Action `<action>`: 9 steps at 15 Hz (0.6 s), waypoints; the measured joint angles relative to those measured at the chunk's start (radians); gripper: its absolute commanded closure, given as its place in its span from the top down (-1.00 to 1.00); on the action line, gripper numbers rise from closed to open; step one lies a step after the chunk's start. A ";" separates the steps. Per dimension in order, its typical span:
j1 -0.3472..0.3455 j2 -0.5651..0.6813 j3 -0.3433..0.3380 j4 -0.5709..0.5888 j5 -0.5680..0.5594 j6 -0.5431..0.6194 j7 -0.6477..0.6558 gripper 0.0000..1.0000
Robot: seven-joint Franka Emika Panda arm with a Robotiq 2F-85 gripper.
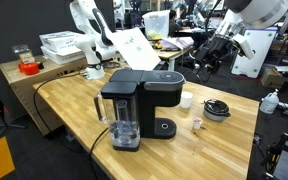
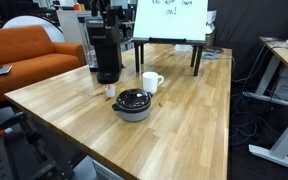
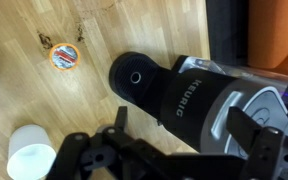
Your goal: Open the coffee maker
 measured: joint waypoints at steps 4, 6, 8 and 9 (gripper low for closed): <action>-0.012 0.006 -0.017 -0.002 0.150 -0.017 -0.111 0.92; -0.020 0.014 -0.019 -0.005 0.192 -0.031 -0.146 0.43; -0.025 0.026 -0.019 -0.007 0.231 -0.048 -0.180 0.23; -0.025 0.033 -0.019 -0.008 0.246 -0.053 -0.195 0.09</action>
